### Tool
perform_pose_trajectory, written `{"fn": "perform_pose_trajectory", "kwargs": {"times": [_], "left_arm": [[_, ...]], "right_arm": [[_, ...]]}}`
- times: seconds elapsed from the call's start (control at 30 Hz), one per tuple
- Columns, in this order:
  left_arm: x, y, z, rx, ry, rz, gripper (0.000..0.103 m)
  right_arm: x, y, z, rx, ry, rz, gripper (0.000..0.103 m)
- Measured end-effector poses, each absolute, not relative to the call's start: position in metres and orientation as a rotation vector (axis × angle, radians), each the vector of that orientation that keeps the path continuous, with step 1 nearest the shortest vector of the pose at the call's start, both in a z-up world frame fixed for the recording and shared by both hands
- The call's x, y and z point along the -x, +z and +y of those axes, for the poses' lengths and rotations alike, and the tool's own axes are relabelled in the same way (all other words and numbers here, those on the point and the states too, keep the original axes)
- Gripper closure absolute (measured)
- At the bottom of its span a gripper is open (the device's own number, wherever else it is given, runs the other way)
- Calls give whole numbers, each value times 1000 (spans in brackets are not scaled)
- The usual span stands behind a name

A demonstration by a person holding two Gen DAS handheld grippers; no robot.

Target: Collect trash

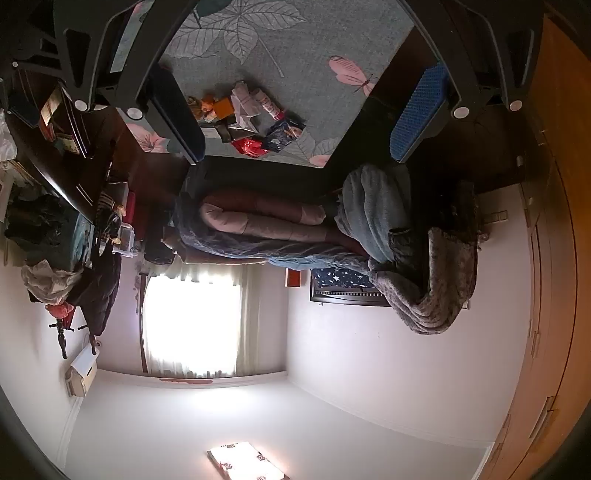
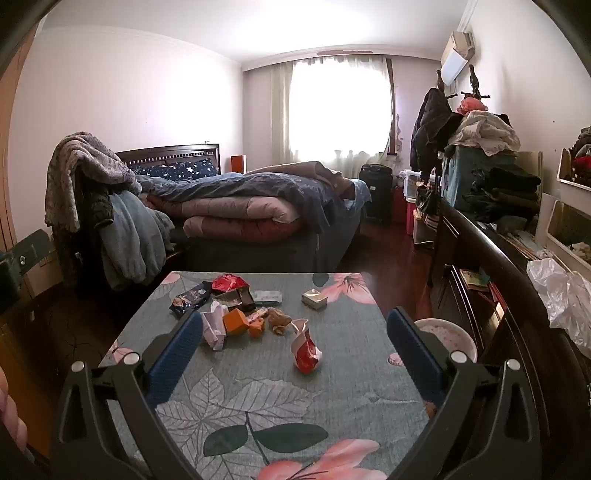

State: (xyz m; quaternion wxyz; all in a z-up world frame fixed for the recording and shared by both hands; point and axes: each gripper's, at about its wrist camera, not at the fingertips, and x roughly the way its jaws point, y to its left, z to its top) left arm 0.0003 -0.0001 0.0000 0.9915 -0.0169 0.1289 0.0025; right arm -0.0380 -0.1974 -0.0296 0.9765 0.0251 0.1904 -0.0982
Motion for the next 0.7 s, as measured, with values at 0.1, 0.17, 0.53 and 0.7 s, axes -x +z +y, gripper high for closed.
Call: {"fn": "perform_pose_trajectory", "kwargs": {"times": [0.1, 0.17, 0.53, 0.7], "left_arm": [[0, 0, 0, 36, 4, 257, 4], [0, 0, 0, 36, 2, 257, 4], [0, 0, 0, 34, 7, 257, 4], [1, 1, 1, 38, 7, 251, 4]], "right_arm": [[38, -30, -197, -51, -197, 384, 3], [38, -30, -198, -50, -198, 385, 3], [39, -29, -197, -51, -204, 376, 3], [42, -23, -193, -51, -206, 370, 3]]}}
